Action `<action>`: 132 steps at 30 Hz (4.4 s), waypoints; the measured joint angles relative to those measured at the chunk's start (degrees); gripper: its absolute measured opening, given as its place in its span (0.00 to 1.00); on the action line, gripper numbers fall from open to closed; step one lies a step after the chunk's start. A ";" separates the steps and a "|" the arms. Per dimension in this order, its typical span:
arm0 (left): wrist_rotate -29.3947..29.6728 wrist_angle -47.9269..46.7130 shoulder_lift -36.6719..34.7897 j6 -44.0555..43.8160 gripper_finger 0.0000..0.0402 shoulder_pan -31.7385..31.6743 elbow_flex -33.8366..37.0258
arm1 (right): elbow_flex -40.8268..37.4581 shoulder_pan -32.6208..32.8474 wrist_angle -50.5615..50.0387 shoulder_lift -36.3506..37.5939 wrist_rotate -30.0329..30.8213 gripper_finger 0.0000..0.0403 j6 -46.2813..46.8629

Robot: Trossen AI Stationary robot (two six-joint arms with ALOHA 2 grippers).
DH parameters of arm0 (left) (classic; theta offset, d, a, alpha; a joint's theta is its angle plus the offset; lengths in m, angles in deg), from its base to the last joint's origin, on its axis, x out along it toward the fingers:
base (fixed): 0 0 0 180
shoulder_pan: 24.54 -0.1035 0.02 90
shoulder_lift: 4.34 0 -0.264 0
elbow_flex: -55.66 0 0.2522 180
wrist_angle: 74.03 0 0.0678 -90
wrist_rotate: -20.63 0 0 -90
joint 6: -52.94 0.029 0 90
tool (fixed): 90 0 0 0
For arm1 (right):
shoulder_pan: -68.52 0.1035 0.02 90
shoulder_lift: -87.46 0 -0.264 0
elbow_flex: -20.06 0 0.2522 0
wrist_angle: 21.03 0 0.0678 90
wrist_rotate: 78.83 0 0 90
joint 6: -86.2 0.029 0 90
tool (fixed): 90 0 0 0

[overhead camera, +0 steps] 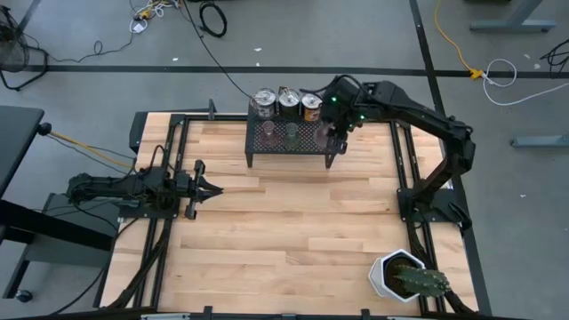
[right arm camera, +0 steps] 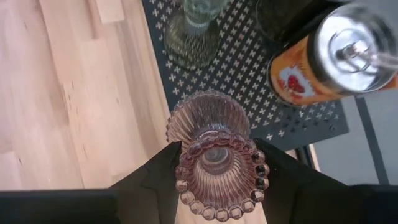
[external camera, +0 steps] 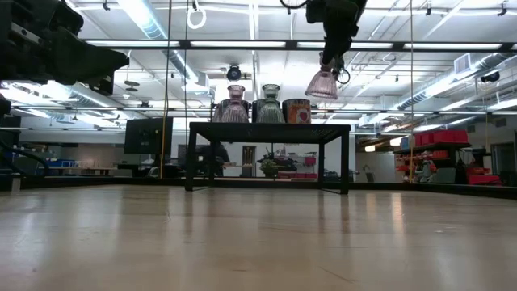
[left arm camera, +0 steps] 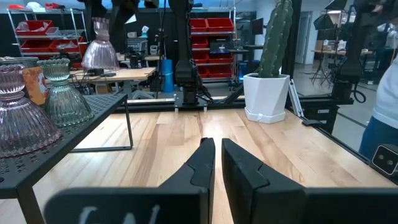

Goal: Pick & Place candle stick holders
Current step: Put the pink vase candle holder on the shelf

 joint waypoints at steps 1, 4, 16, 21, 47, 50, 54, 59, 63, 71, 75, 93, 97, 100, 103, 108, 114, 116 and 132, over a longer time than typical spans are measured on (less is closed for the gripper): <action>0.00 0.00 -0.02 0.01 0.09 0.01 0.00 | 0.56 0.00 -0.04 0.00 -0.01 0.41 -0.01; 0.00 0.00 -0.02 0.01 0.09 0.00 0.00 | 1.64 0.00 -0.67 0.00 -0.01 0.41 0.08; 0.00 0.00 -0.02 0.01 0.09 0.00 0.00 | 2.64 0.00 -1.24 -4.70 0.08 0.41 -0.02; 0.00 0.00 -0.02 0.01 0.09 0.00 0.00 | 2.64 0.00 -1.10 -7.33 0.17 0.41 -1.49; -0.02 0.00 0.00 0.01 0.09 0.02 0.00 | 2.64 -2.58 2.60 -10.99 0.09 0.41 -2.78; -0.01 0.00 -0.01 0.01 0.09 0.01 0.00 | 2.64 -3.04 2.60 -10.99 -0.16 0.41 -2.45; -0.01 0.00 0.00 0.00 0.09 0.00 0.00 | 2.64 -3.51 2.77 -10.99 -2.45 0.41 -2.12; -0.02 0.00 -0.01 0.00 0.09 0.00 0.00 | 2.64 -3.50 3.23 -11.05 -2.81 0.41 -2.12; 0.00 0.00 -0.01 0.00 0.09 0.00 0.00 | 2.64 -3.63 3.14 -11.78 -2.96 0.41 -2.12; -0.02 0.00 -0.02 -0.01 0.09 0.00 0.00 | 2.64 -3.67 3.27 -11.91 -2.98 0.41 -2.12; 0.00 0.00 -0.01 0.00 0.09 0.00 0.00 | 2.64 -3.76 3.25 -11.93 -3.00 0.43 -2.10; -0.02 0.00 0.00 -0.01 0.09 0.02 0.00 | 2.64 -3.76 4.08 -11.98 -2.98 0.55 -3.21; 0.00 0.00 -0.01 0.00 0.09 0.00 0.00 | 2.64 -3.76 4.14 -11.98 -3.00 0.57 -3.21; -0.01 0.00 0.00 0.01 0.09 0.01 0.00 | 2.64 -3.76 4.15 -11.98 -3.00 0.58 -3.21; 0.00 0.00 -0.02 0.01 0.09 0.02 0.00 | 2.64 -3.76 4.21 -11.98 -3.00 0.59 -3.21; 0.00 0.00 0.00 0.01 0.09 0.01 0.00 | 2.64 -3.76 4.19 -11.90 -3.00 0.62 -3.21; 0.00 0.00 0.00 0.01 0.09 0.00 0.00 | 2.64 -3.80 4.76 -11.25 -3.99 0.69 -3.23; 0.00 0.00 -0.02 0.01 0.09 0.00 0.00 | 2.64 -3.84 4.65 -11.09 -3.97 0.72 -3.23; 0.00 0.00 0.00 0.01 0.09 0.02 0.00 | 2.64 -3.85 4.23 -5.42 -4.37 0.80 -3.16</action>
